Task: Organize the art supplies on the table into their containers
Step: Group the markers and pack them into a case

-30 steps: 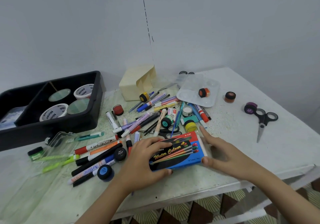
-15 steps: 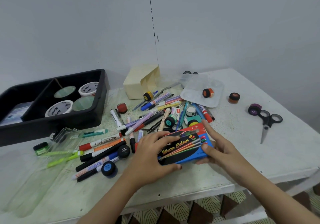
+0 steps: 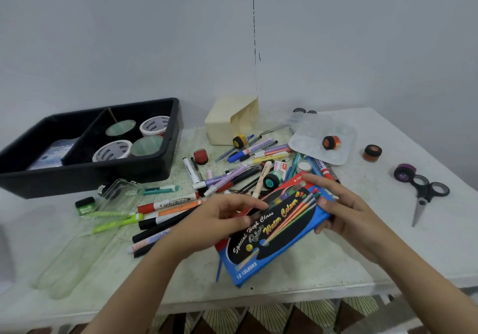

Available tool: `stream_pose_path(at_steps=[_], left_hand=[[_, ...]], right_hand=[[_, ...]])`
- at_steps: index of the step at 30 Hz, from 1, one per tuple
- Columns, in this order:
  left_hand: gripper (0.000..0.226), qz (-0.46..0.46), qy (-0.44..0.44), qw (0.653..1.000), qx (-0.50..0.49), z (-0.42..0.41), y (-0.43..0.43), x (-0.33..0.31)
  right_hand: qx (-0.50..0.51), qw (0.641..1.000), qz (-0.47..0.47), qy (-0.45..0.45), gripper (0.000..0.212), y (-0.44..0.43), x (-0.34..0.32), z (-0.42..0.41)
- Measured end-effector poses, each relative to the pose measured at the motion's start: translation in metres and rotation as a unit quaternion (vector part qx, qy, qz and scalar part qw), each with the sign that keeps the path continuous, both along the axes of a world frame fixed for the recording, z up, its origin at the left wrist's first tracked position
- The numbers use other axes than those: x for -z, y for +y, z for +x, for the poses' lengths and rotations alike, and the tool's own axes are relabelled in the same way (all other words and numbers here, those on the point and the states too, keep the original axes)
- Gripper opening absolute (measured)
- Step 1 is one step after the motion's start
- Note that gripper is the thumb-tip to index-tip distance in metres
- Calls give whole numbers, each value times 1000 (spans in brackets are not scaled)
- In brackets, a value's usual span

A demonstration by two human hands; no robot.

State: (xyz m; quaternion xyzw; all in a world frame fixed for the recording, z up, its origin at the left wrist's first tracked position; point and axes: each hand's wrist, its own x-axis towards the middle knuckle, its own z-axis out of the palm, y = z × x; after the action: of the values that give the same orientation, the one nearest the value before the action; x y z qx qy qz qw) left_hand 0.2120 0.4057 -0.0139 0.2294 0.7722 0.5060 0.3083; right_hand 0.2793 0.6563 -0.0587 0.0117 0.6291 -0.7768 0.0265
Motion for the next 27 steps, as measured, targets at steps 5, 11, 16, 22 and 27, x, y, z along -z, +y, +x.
stream_pose_path(at_steps=[5,11,16,22,27], left_hand=[[34,75,-93,990,-73,-7,-15,10],[38,198,-73,961,-181,-16,-35,13],[36,252,-42,933,-255,-32,-63,8],[39,211,8,939,-273,-55,-125,-8],[36,176,77,942,-274,-86,-193,-28]], right_hand=[[30,999,16,31,68,-21,0,-17],[16,998,6,53,35,-66,-13,-44],[-54,996,44,63,41,-120,-23,-67],[-50,997,24,61,43,-184,-32,-110],[-64,996,14,55,42,-240,-44,-152]])
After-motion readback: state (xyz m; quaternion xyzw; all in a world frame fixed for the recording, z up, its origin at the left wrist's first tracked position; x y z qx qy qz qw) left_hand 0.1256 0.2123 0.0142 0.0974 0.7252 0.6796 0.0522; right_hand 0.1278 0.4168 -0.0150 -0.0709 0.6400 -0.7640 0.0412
